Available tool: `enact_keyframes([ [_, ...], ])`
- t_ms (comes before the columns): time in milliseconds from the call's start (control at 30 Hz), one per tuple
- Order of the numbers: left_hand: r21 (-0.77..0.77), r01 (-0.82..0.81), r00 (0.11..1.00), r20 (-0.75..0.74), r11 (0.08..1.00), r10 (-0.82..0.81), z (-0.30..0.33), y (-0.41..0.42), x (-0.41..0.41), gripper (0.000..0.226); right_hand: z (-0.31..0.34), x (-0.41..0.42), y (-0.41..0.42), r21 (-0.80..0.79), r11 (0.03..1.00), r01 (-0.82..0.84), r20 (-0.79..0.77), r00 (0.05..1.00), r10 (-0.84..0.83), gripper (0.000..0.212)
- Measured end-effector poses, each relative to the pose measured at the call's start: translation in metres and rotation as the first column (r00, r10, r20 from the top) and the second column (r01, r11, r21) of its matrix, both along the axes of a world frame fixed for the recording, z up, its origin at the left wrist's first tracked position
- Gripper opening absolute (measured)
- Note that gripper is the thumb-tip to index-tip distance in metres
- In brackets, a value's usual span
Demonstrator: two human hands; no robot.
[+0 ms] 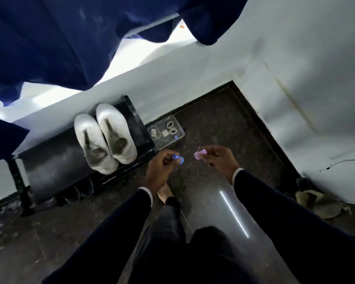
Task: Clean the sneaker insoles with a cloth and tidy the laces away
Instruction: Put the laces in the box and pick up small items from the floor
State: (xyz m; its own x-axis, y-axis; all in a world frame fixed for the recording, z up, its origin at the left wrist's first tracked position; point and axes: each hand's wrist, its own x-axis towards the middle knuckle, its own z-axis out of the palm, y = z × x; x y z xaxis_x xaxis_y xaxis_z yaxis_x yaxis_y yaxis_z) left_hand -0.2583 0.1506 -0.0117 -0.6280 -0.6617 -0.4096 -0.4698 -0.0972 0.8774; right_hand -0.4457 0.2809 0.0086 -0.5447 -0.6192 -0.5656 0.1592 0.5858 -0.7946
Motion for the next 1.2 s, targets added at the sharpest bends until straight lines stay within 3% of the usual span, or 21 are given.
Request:
enact_keyframes([
  [133,-0.004,0.027,0.993,0.116,1.0,-0.026,-0.035,-0.023,-0.047,0.011,-0.046,-0.049,-0.042,0.049,0.998,-0.028,-0.013,1.0,0.029,0.003],
  [333,0.004,-0.148,0.956,0.257,0.989,0.142,-0.113,-0.05,-0.11,0.009,-0.159,-0.114,-0.094,0.123,0.981,-0.147,-0.063,0.986,0.156,0.012],
  [433,-0.03,-0.207,0.92,0.335,0.978,0.205,-0.176,-0.065,-0.133,0.009,-0.235,-0.144,-0.114,0.137,0.96,-0.244,-0.087,0.962,0.257,0.013],
  [500,-0.084,-0.245,0.887,0.384,0.966,0.258,-0.228,-0.074,-0.148,0.01,-0.282,-0.164,-0.128,0.169,0.939,-0.298,-0.117,0.94,0.319,0.025],
  [700,-0.126,-0.309,0.825,0.458,0.943,0.332,-0.389,-0.09,-0.186,0.013,-0.425,-0.206,-0.173,0.245,0.795,-0.555,-0.184,0.779,0.6,0.029],
  [867,-0.237,-0.307,0.775,0.499,0.922,0.387,-0.493,-0.108,-0.201,0.018,-0.527,-0.205,-0.206,0.269,0.645,-0.715,-0.287,0.58,0.763,0.02],
  [1033,-0.345,-0.232,0.735,0.55,0.909,0.396,-0.577,-0.125,-0.193,0.017,-0.607,-0.187,-0.236,0.192,0.579,-0.792,-0.395,0.477,0.785,0.026],
  [1200,-0.421,-0.034,0.726,0.612,0.907,0.312,-0.629,-0.135,-0.179,0.016,-0.656,-0.166,-0.255,0.243,0.502,-0.83,-0.522,0.325,0.789,0.028],
])
